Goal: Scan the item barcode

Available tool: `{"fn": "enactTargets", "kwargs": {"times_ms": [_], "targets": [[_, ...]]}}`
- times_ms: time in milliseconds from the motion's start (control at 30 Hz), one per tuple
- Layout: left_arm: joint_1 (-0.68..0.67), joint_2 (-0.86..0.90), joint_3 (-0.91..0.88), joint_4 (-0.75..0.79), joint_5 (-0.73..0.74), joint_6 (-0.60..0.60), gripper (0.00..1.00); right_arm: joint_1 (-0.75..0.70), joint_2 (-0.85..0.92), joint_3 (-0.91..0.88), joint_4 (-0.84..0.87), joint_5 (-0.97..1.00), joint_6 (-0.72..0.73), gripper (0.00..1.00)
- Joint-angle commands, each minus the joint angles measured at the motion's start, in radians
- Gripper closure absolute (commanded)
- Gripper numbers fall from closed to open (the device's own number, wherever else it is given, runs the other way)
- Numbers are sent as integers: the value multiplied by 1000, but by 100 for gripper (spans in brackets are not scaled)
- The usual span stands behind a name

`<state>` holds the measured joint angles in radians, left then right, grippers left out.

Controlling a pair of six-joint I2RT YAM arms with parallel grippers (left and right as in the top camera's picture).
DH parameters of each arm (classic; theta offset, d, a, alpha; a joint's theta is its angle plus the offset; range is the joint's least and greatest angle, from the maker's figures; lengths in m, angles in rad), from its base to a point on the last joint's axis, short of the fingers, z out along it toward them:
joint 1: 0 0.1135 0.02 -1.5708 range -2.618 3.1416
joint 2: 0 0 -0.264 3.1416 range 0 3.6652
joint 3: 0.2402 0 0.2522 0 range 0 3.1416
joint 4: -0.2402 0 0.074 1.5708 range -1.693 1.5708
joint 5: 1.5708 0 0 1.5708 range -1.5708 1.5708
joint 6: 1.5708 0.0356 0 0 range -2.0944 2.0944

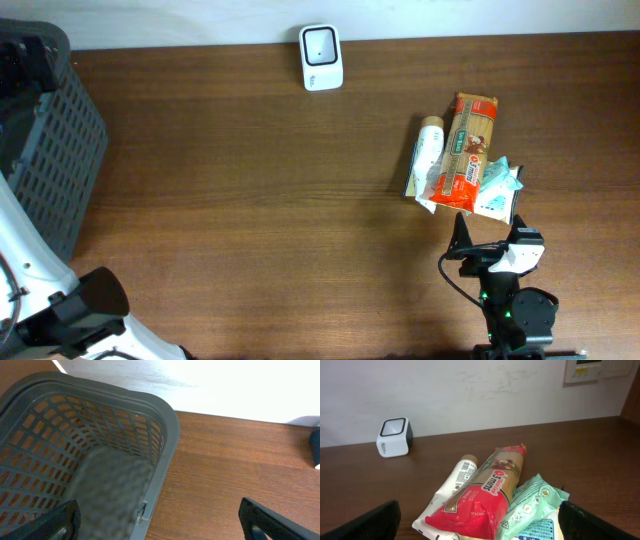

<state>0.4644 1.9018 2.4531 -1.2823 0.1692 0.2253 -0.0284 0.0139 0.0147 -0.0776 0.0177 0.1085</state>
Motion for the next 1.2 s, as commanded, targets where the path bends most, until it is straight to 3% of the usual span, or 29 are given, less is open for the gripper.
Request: {"fn": "enactTargets", "kwargs": {"times_ms": [0,267,367,433,533,633,733,833,967,1067,1167], "targets": [[2,-8,12,2,11,15,1,1,-10,-9,-2,-9,4,1],[-6,-27,9,2,11,15,1,1,-10,-9,-2,-9,4,1],[-86,-200,-182,8,-86,15,1,1,-10,-9,-2,-9,4,1],[-133,-369,-436,130,-77,15,1,1,-10,-9,-2,-9,4,1],[-213,-735,-1065,642,-36,16,1,1,-10,-9,-2,-9,4,1],[-306,-1069,-1585,1068,-27,16,1,1,-10,-9,-2,-9,4,2],[-335,-1394,-1992,1282,-28,16,1,1,-10,-9,-2,-9,4,1],[-357,-1646,-2235,1308,-67,16,1,1,-10,-9,-2,-9,4,1],[-414,-1830,-2445,1379,-140,16,1,1,-10,-9,-2,-9,4,1],[-423,-1898,-2445,1212,-167,16,1,1,-11,-9,-2,-9,4,1],[-423,-1897,-2445,1199,-173,16,1,1,-10,-9,-2,-9,4,1]]}}
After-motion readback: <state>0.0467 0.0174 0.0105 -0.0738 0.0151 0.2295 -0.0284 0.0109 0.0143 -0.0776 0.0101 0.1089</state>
